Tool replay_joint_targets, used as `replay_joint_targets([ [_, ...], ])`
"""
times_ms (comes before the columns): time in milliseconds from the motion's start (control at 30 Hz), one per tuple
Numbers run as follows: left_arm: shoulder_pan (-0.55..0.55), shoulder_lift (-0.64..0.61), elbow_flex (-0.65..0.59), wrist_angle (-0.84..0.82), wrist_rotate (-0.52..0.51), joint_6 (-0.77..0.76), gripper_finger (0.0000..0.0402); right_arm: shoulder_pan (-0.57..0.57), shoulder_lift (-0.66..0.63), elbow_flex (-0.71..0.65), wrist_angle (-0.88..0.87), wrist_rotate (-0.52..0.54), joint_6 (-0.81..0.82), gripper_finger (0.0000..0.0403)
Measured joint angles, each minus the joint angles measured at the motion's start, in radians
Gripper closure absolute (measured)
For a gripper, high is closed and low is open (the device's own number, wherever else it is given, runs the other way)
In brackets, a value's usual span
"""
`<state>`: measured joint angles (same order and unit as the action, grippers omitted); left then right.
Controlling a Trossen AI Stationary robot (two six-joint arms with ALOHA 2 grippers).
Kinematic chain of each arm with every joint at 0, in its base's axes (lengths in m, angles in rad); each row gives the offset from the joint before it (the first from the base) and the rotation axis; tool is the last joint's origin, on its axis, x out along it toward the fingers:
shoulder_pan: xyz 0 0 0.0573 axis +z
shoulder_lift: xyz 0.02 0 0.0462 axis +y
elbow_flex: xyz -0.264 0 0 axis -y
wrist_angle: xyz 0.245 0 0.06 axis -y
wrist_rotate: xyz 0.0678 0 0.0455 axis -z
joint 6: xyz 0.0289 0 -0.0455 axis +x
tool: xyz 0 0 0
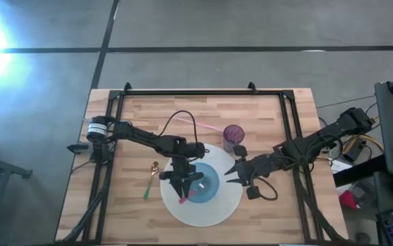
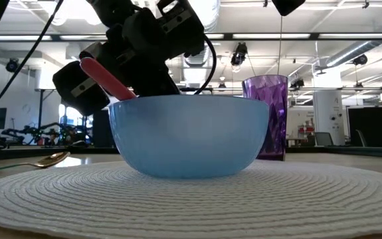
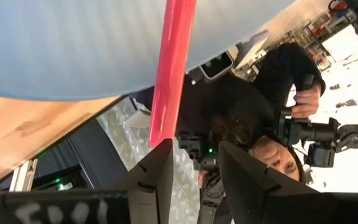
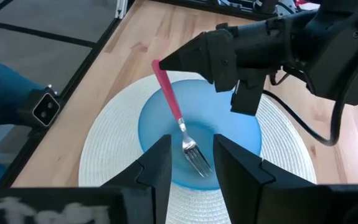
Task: Pick & Place Utensil
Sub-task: Put the pink fork in the blue bowl, then put the green spoon in the blue bowl
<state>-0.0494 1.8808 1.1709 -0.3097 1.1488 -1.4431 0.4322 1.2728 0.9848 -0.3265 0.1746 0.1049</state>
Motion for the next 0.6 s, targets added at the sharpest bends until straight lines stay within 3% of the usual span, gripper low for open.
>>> replay_joint_targets([
  [267, 0.005, -0.046, 0.005, -0.003, 0.015, 0.043, 0.0282, 0.011, -0.003, 0.0, -0.007, 0.0, 0.0, 0.0286],
  [600, 0.006, -0.187, 0.005, -0.024, -0.091, 0.138, 0.0284, 0.011, -0.008, 0.017, -0.01, 0.0, -0.002, 0.0298],
])
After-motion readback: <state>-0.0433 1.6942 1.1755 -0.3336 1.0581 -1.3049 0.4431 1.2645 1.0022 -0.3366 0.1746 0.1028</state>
